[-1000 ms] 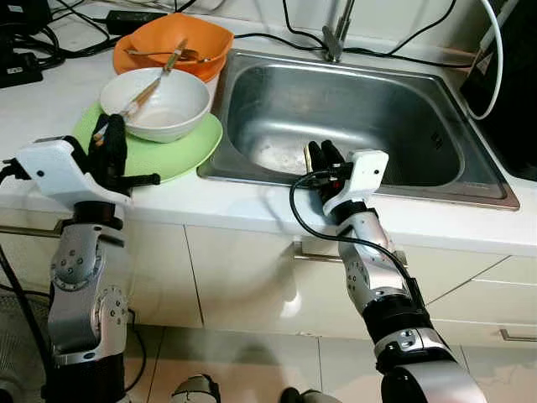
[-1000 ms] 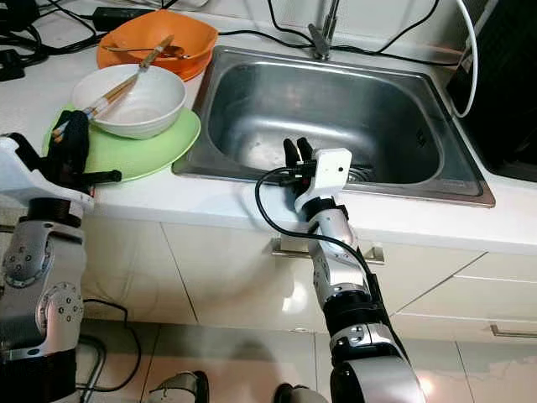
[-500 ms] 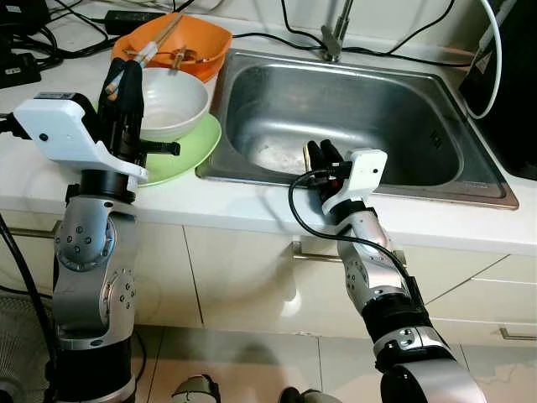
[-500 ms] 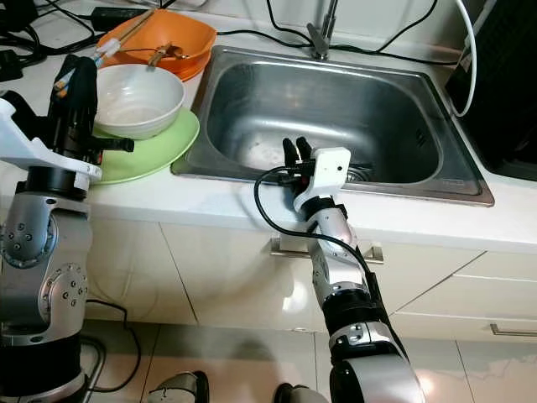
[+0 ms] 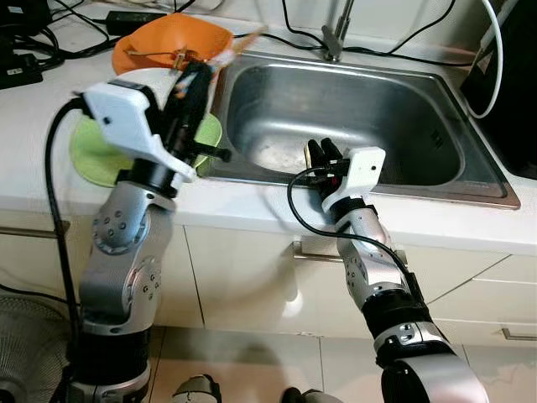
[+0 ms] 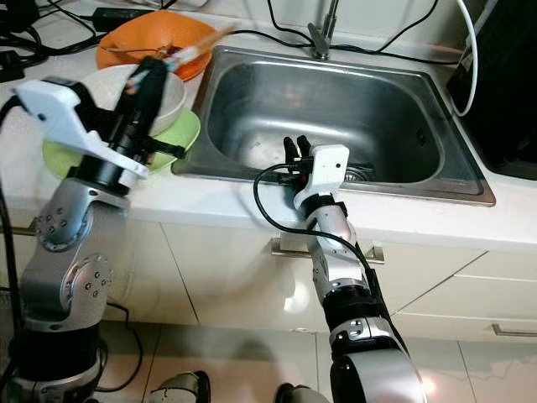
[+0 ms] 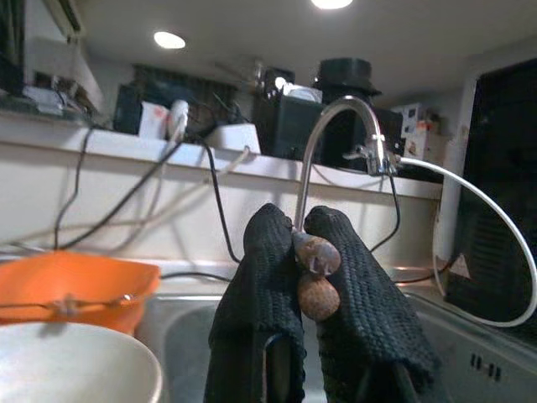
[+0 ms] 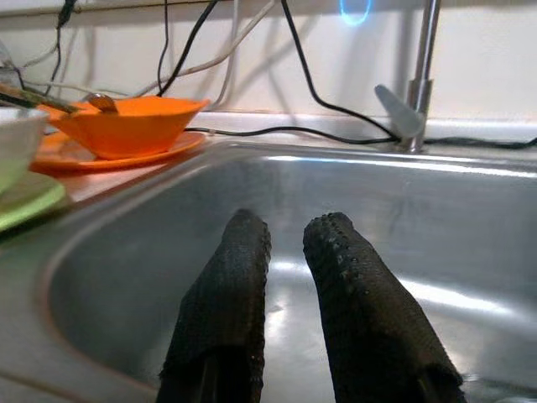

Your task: Kitchen organization

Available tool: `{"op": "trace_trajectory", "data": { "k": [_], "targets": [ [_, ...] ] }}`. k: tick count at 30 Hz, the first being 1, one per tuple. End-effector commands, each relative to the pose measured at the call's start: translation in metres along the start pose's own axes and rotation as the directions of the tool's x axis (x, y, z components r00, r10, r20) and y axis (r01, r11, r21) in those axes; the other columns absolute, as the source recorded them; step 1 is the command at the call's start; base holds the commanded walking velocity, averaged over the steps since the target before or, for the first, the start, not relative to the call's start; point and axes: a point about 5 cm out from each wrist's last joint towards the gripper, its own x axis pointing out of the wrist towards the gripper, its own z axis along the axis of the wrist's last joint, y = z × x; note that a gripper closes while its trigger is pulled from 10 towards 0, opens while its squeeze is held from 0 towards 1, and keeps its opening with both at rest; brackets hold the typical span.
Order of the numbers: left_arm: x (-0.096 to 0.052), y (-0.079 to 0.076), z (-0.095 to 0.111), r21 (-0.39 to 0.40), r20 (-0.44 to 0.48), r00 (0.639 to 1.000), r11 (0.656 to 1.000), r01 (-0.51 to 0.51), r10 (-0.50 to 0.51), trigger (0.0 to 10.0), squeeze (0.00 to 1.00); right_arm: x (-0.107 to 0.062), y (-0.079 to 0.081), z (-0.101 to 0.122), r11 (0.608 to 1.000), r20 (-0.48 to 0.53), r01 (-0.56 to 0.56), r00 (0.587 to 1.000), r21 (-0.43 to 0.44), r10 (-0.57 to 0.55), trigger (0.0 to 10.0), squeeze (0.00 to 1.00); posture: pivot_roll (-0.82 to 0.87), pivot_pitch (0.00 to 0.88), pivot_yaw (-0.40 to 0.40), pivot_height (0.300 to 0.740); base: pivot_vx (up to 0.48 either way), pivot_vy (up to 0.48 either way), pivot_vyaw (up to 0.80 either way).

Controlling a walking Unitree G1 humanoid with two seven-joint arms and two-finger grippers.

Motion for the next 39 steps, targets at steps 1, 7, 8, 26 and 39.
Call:
{"op": "trace_trajectory", "data": {
  "k": [1,7,8,26,39],
  "targets": [
    [0.006,-0.006,-0.005,-0.027,-0.020,0.999,0.999,0.036,-0.037,10.0,0.00,0.003,-0.007,0.003,1.000,0.001,0.014,1.000,-0.028,-0.014,10.0,0.00,0.17,0.089,-0.061,0.740,0.000,0.000,0.00],
    [0.012,-0.013,-0.017,-0.074,-0.086,0.992,0.993,0.088,-0.095,10.0,0.00,0.012,-0.021,0.014,0.992,0.023,0.039,0.999,-0.124,-0.037,10.0,1.00,0.16,0.065,-0.050,0.740,0.000,0.000,0.00],
    [0.012,-0.015,-0.020,-0.082,-0.098,0.989,0.992,0.098,-0.106,10.0,0.00,0.012,-0.021,0.015,0.988,0.026,0.037,0.999,-0.148,-0.033,10.0,1.00,0.16,0.062,-0.048,0.740,0.000,0.000,0.00],
    [0.013,-0.040,-0.036,-0.205,-0.131,0.969,0.962,0.182,-0.212,10.0,0.00,0.024,-0.025,0.034,0.870,0.073,-0.005,0.996,-0.492,0.047,10.0,1.00,0.15,0.039,-0.037,0.740,0.000,0.000,0.00],
    [0.010,-0.044,-0.039,-0.202,-0.163,0.958,0.958,0.202,-0.236,10.0,0.00,0.023,-0.017,0.030,0.807,0.088,-0.010,0.993,-0.590,0.076,10.0,1.00,0.15,0.043,-0.036,0.740,0.000,0.000,0.00]
  ]
}}
